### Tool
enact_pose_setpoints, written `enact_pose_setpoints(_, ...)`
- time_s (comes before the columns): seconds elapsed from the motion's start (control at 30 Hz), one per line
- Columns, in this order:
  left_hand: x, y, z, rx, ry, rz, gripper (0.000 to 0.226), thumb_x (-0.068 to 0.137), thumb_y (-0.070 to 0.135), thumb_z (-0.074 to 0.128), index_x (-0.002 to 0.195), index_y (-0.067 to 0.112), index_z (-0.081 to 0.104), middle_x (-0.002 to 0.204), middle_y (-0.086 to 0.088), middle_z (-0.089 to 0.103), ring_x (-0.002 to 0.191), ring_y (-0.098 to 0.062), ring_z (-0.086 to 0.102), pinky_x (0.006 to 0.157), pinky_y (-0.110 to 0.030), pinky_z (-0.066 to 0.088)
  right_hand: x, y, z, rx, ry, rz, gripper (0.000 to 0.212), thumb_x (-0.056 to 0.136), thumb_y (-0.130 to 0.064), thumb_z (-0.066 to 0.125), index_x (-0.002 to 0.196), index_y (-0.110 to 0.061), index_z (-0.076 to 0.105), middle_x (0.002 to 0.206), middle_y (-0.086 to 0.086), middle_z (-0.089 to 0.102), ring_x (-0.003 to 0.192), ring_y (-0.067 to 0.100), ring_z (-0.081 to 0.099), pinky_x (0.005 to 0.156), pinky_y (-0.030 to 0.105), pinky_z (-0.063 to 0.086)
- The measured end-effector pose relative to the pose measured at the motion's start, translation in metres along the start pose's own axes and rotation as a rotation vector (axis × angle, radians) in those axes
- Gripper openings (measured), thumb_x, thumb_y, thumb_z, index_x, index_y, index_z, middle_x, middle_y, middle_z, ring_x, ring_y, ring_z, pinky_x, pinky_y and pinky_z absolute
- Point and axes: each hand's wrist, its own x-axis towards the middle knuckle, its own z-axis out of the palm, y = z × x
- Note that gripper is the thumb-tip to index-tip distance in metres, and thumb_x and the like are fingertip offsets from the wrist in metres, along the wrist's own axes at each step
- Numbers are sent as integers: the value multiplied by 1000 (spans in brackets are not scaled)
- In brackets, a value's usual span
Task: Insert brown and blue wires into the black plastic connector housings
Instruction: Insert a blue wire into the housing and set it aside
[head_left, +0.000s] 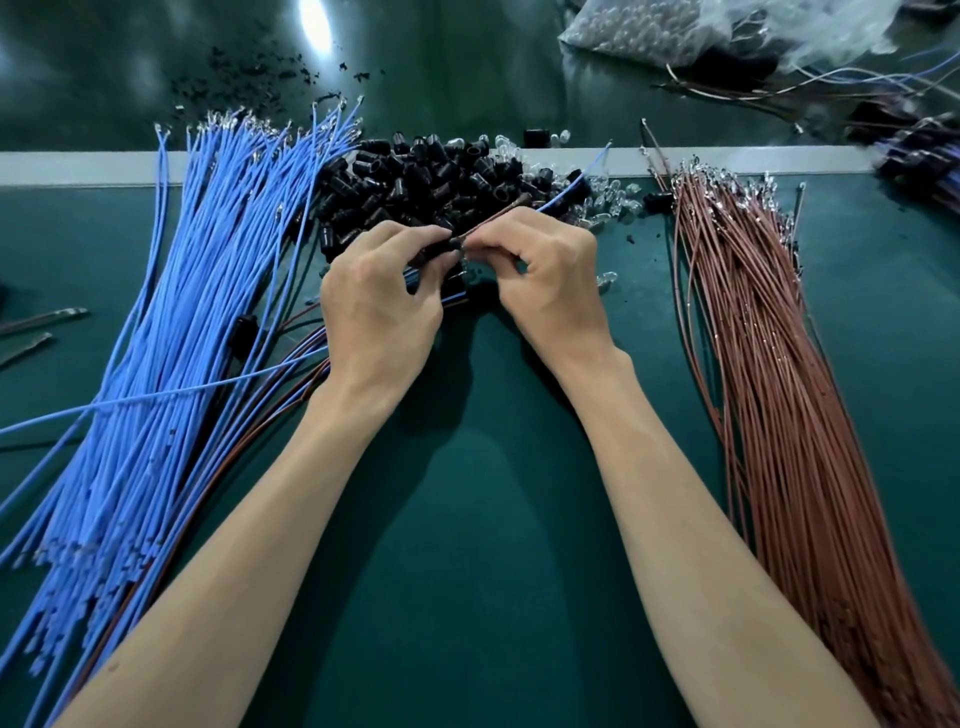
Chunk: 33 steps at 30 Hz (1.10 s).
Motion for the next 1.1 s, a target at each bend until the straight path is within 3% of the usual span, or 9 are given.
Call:
enact_pose_setpoints(0.17,1,-1,1,-33,43,-17,21,88,22,65,105,13,72,97,-1,70,85,-19,65,78,-34,49,-2,-9,-3,21,134,-1,6,82,3,66,84,2,72,83,9,71,66,18,67,66,22,52)
enact_pose_setpoints(0.23,2,-2,1,-61,73,-43,21,88,22,66,104,12,72,93,-1,70,80,-18,64,76,-34,50,0,-13,-6,34,282,121,6,83,0,64,83,-1,69,78,6,68,59,12,60,62,17,48)
enact_pose_setpoints(0.3,2,-1,0,-109,93,-64,20,88,22,67,104,11,72,92,1,69,79,-17,64,76,-35,51,5,-15,-9,85,332,340,8,85,-6,62,79,-6,68,69,3,68,56,15,61,62,26,51)
enact_pose_setpoints(0.37,2,1,-1,-149,98,-78,19,88,22,67,103,11,72,91,5,66,80,-13,64,78,-31,52,9,-15,-11,120,227,481,14,87,-11,62,75,-10,68,61,0,67,50,17,62,59,31,52)
enact_pose_setpoints(0.43,5,2,-2,-199,74,-123,17,88,22,67,102,13,72,90,7,66,81,-10,64,78,-26,52,9,-18,-13,230,73,506,15,86,-10,63,73,-13,69,57,-5,66,41,9,58,49,22,47)
enact_pose_setpoints(0.6,19,11,-6,-597,3,-429,4,86,15,70,86,19,71,76,8,69,71,-5,63,69,-22,52,8,-33,-1,547,-299,672,2,82,-5,71,84,-6,72,63,3,67,42,5,57,42,15,40)
enact_pose_setpoints(0.77,18,21,-2,-724,-74,-538,11,87,10,68,79,17,69,62,6,66,51,-7,56,45,-20,45,5,-36,12,648,-216,800,18,89,-4,62,72,-7,68,56,-1,63,45,3,58,46,11,42)
enact_pose_setpoints(0.97,25,22,-3,-724,-99,-581,4,85,13,70,81,12,70,65,-3,66,46,-12,53,40,-21,41,4,-39,19,593,-155,820,14,89,-4,61,84,4,71,60,4,65,46,7,61,46,15,45)
enact_pose_setpoints(1.1,34,24,-3,-627,-86,-574,7,83,22,73,77,20,71,67,3,64,48,-8,55,39,-19,41,4,-47,20,554,-222,788,13,84,3,61,75,1,70,59,7,66,51,16,66,53,26,54)
